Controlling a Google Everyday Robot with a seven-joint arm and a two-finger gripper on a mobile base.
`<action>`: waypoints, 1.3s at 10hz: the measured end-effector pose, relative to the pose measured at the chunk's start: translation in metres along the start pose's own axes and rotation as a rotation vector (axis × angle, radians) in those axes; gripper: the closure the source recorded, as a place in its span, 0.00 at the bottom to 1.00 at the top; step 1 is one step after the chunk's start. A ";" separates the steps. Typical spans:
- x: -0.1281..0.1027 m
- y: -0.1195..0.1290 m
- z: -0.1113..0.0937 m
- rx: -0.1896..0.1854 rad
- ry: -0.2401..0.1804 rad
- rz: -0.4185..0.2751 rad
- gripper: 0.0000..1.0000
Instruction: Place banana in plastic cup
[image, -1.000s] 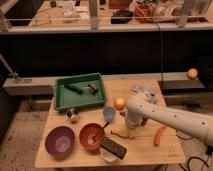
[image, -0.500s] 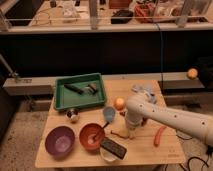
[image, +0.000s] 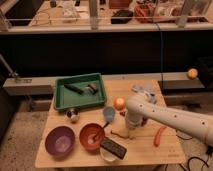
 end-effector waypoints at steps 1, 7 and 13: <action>0.000 0.000 0.000 0.000 0.000 0.000 0.84; 0.000 0.000 0.000 0.000 -0.001 -0.001 0.25; -0.029 -0.014 -0.034 0.009 -0.086 -0.063 0.20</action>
